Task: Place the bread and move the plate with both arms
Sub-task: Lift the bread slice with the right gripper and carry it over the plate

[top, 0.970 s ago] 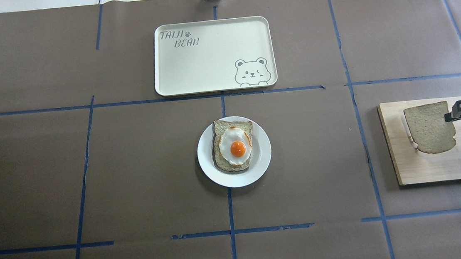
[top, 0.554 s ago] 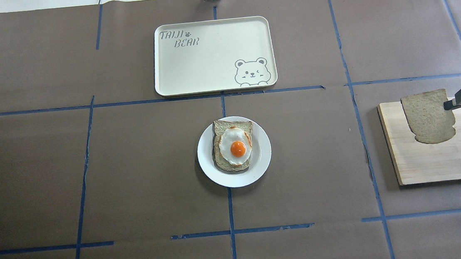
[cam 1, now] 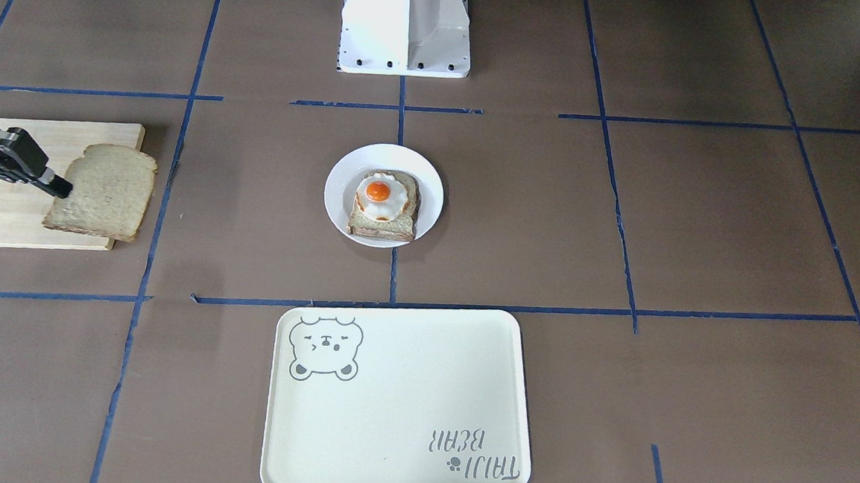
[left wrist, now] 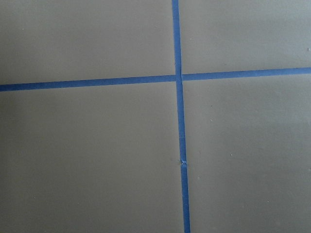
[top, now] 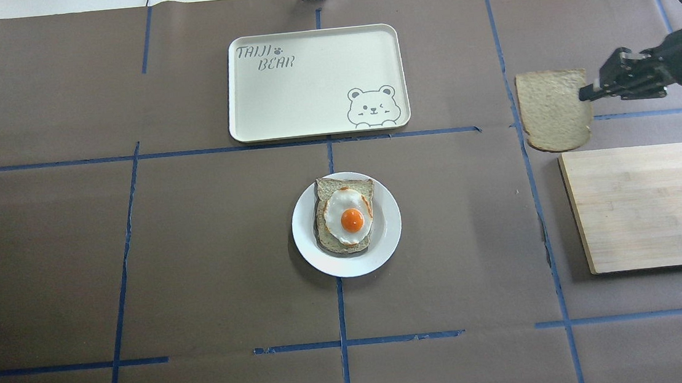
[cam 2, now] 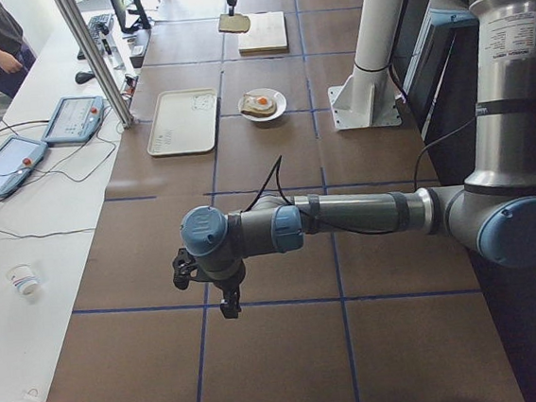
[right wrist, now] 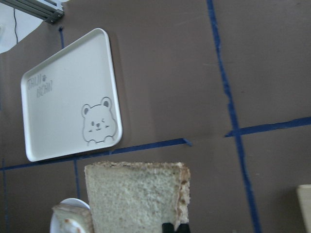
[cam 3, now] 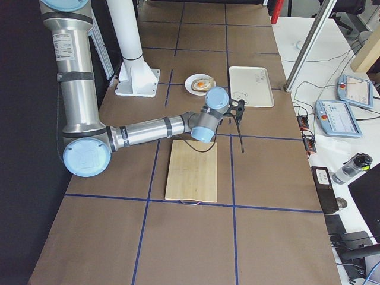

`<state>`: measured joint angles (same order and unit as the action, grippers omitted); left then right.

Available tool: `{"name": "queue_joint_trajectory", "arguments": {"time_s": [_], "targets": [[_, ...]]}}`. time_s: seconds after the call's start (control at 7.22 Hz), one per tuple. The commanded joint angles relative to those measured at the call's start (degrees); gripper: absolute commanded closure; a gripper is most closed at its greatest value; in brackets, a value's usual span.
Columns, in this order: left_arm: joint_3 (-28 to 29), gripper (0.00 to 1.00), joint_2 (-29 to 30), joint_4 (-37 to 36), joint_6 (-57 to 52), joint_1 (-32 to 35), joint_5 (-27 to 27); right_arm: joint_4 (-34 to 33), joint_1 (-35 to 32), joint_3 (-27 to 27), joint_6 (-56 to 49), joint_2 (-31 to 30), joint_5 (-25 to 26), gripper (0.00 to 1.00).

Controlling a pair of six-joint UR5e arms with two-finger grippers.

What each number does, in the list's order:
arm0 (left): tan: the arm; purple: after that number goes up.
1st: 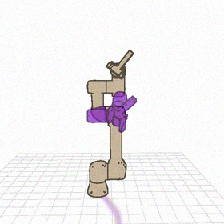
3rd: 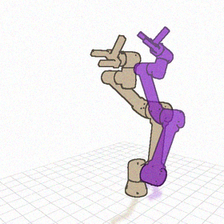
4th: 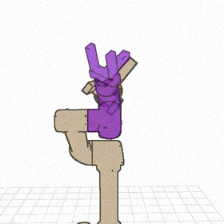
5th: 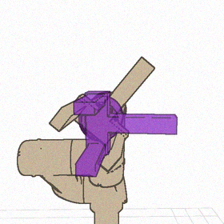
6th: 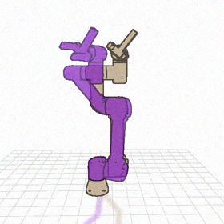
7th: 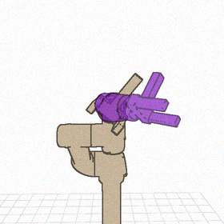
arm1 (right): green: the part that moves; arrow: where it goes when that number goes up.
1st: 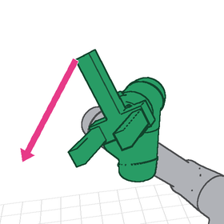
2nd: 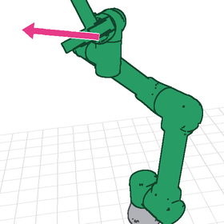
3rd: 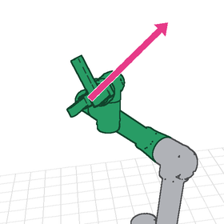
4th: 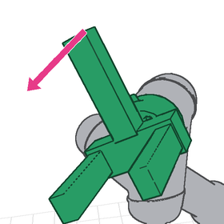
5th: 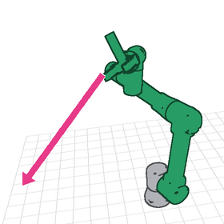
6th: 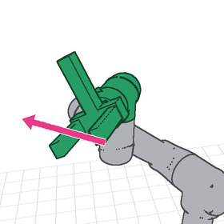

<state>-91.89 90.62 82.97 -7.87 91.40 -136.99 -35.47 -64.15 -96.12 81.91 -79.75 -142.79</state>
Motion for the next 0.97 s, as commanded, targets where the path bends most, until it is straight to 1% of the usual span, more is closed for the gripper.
{"name": "queue_joint_trajectory", "arguments": {"time_s": [0.0, 0.14, 0.28, 0.42, 0.55, 0.83], "targets": [[0.04, 0.00, 0.00, 0.00, 0.05, 0.00, -0.03, 0.05, 10.82, 0.14, 13.57, 10.63, 9.12, 1.00], [0.13, 0.00, 0.00, 0.00, 0.05, 0.00, -0.03, 0.05, 17.50, -0.03, 17.02, 13.80, 16.94, 1.00], [0.13, 0.00, 0.00, -0.09, 0.05, 0.00, 0.06, -0.13, 23.31, 0.05, 17.49, 15.57, 23.98, 1.00], [0.13, 0.00, 0.00, 0.00, 0.05, 0.00, -0.03, -0.91, 27.81, 0.57, 17.49, 16.72, 29.36, 1.00], [0.13, 0.00, 0.00, 0.00, 0.05, 0.00, -0.03, -1.09, 31.50, 1.28, 17.06, 16.73, 33.42, 1.00], [0.13, 0.00, 0.00, -0.09, 0.05, 0.00, -0.03, -1.18, 35.04, 4.26, 16.18, 16.47, 36.78, 1.00]]}}
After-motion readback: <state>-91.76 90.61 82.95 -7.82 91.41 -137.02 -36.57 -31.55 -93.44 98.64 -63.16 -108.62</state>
